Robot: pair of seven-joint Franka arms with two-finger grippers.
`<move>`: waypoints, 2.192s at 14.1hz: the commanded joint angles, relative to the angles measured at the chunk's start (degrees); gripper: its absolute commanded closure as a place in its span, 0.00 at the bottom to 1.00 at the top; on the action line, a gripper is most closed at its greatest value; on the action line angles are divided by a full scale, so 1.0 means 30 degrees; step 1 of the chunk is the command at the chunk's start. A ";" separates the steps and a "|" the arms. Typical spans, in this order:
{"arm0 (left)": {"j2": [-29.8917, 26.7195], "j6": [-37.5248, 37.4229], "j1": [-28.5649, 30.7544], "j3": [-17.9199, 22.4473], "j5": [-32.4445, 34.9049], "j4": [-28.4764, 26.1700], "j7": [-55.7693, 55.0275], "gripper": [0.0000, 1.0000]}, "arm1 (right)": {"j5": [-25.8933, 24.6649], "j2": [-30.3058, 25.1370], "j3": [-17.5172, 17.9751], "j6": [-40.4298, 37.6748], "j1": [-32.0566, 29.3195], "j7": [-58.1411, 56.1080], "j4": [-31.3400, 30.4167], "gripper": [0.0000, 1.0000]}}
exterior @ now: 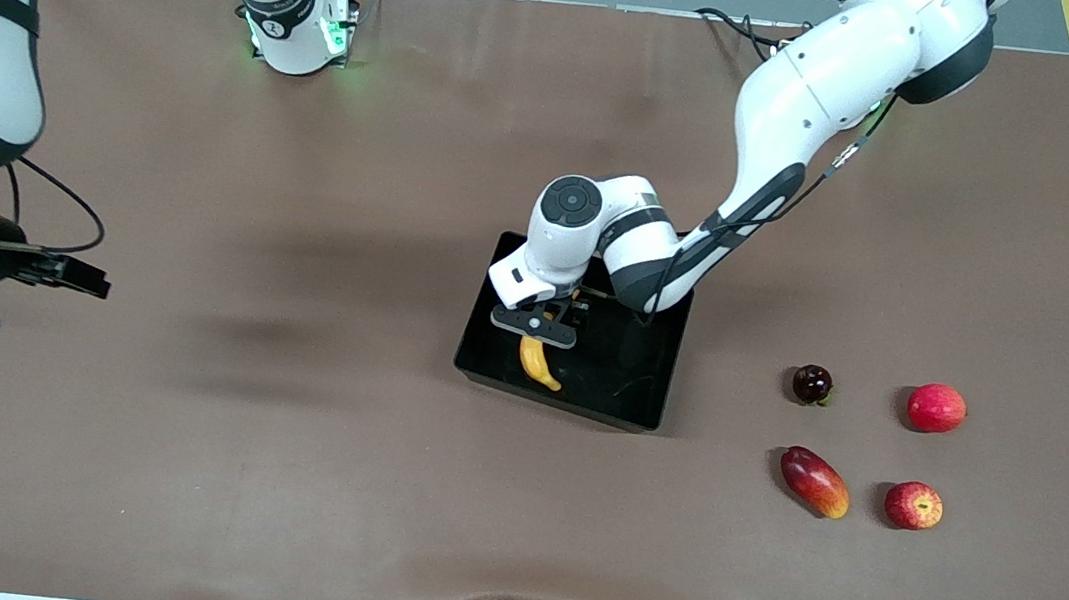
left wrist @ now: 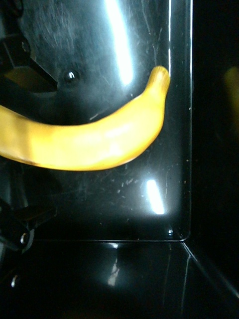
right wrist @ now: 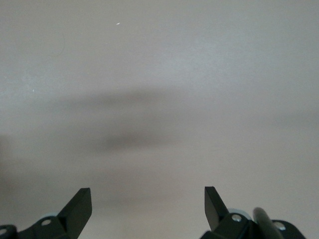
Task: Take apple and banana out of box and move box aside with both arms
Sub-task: 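Grasp the banana with the left gripper while the right gripper approaches the tray, then lift the banana out with the left gripper while the right gripper grips the tray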
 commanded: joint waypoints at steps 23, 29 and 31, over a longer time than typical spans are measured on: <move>-0.3901 -0.4295 0.4158 -0.2959 0.0321 0.0659 0.1553 1.00 | 0.4596 0.0498 0.0155 -0.0559 0.5822 0.5941 -0.0343 0.00; -0.4285 -0.7113 1.5220 -1.1155 0.0086 -0.2201 0.7409 1.00 | 0.4508 0.2221 0.0097 0.3012 0.9012 0.9628 -0.0490 0.00; -0.4285 -0.7113 1.9180 -1.3155 0.0320 -0.4051 0.9485 1.00 | 0.4362 0.3247 0.0097 0.4475 1.0127 1.0890 -0.0519 0.00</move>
